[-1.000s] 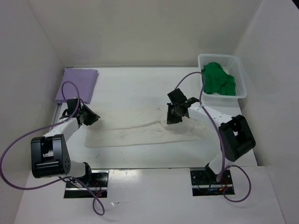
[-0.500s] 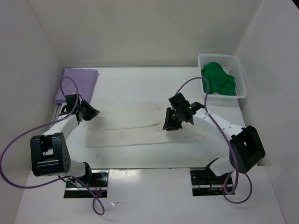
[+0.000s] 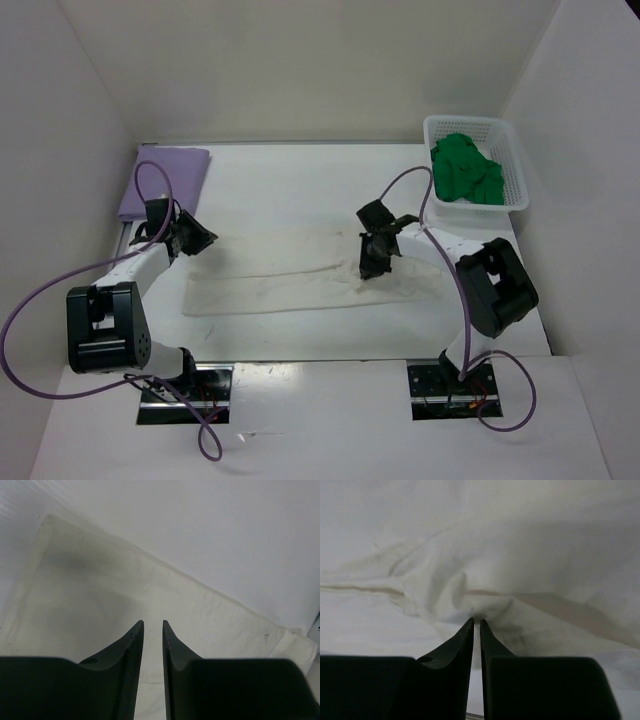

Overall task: Fold and stack the t-shirts
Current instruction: Fold the other side of the tshirt into a rectangle

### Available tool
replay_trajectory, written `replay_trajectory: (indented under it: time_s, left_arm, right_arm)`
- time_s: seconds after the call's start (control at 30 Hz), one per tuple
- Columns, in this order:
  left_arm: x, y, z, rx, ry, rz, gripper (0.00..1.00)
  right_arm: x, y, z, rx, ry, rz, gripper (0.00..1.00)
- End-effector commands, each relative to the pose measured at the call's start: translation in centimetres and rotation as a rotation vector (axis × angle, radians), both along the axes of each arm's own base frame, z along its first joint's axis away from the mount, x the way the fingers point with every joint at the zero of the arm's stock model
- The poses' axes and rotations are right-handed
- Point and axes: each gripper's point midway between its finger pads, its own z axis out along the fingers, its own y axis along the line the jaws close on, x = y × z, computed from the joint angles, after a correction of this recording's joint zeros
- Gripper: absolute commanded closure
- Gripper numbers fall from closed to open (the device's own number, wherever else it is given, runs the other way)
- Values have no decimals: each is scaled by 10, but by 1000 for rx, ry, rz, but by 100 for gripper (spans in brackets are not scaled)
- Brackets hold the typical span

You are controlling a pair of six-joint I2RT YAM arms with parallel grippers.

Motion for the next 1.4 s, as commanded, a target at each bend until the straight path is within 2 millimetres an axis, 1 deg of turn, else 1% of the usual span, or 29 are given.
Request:
replay_trajectory:
  time_s: [0.0, 0.03, 0.07, 0.1, 0.17, 0.2, 0.27, 0.3, 0.4, 0.43, 0.47, 0.5, 0.53, 0.57, 0.63, 0.67, 0.7, 0.73, 0.77, 0.8, 0.83, 0.87, 0.93, 0.97, 1.0, 1.13, 1.2, 1.3, 1.37]
  left_arm:
    - [15, -1, 15, 3, -69, -16, 72]
    - [15, -1, 15, 3, -69, -16, 72]
    - [15, -1, 15, 3, -69, -16, 72]
    - [15, -1, 15, 3, -69, -16, 72]
    - [18, -1, 20, -3, -78, -10, 72]
    - [18, -1, 16, -4, -68, -10, 72]
    - [22, -2, 22, -8, -82, -17, 72]
    - [25, -2, 26, -6, -94, -17, 72]
    - [27, -8, 31, -21, -103, -31, 72]
    - [27, -13, 31, -21, -103, -45, 72]
    - [26, -22, 31, -23, -103, -67, 72]
    - [28, -27, 35, -13, -115, -89, 72]
    - [26, -31, 29, 4, -97, -106, 72]
    - [28, -43, 31, 3, -101, -137, 72]
    - [29, -51, 30, 14, -93, -162, 72]
    - [29, -59, 32, 13, -95, -183, 72]
    - [29, -59, 32, 13, -95, -184, 72]
    - [27, -62, 29, 20, -93, -187, 72]
    - [24, -62, 24, 19, -81, -187, 72]
    - [23, -66, 27, 19, -90, -197, 72]
    - [20, -66, 23, 19, -79, -197, 72]
    - [20, -66, 23, 19, -79, -197, 72]
    - [17, -69, 19, 18, -69, -207, 72]
    - [17, -69, 19, 18, -69, -207, 72]
    - [17, -69, 19, 18, -69, -207, 72]
    - [16, -69, 17, 11, -67, -201, 72]
    - [13, -69, 13, 11, -58, -201, 72]
    - [13, -69, 17, 11, -67, -201, 72]
    - [10, -69, 12, 10, -56, -201, 72]
  right_arm:
    - [-22, 20, -1, 30, 2, 73, 86]
    - [-36, 29, -1, 39, 22, 93, 86]
    - [-44, 34, -1, 49, 34, 106, 86]
    - [-55, 46, 3, 81, 48, 130, 86]
    - [-62, 51, 6, 103, 67, 140, 84]
    - [-60, 56, 14, 128, 54, 147, 82]
    - [-55, 56, 24, 118, 35, 151, 80]
    - [-44, 59, 38, 130, -1, 140, 80]
    - [-23, 44, 56, 135, -69, 113, 78]
    - [-11, 29, 56, 122, -80, 66, 77]
    - [-5, 21, 59, 121, -95, 54, 77]
    - [0, 11, 56, 106, -94, 22, 77]
    - [10, -5, 58, 92, -114, -17, 77]
    - [12, -11, 53, 82, -115, -33, 77]
    - [7, -10, 52, 69, -108, -4, 80]
    - [1, -6, 48, 64, -96, 15, 84]
    - [-4, 1, 51, 71, -104, 39, 86]
    - [-16, 11, 47, 67, -92, 86, 88]
    - [-21, 14, 44, 63, -84, 102, 91]
    - [-24, 15, 37, 50, -67, 119, 91]
    - [-27, 13, 33, 43, -55, 120, 91]
    - [-32, 13, 26, 24, -40, 128, 90]
    - [-33, 14, 25, 15, -44, 134, 73]
    - [-28, 14, 26, 9, -59, 129, 68]
    - [-30, 16, 26, 5, -61, 149, 62]
    - [-38, 23, 4, -44, 0, 210, 58]
    - [-39, 32, 3, -42, -4, 232, 58]
    - [-36, 34, -1, -45, 0, 233, 58]
    - [-37, 35, -5, -56, 5, 230, 58]
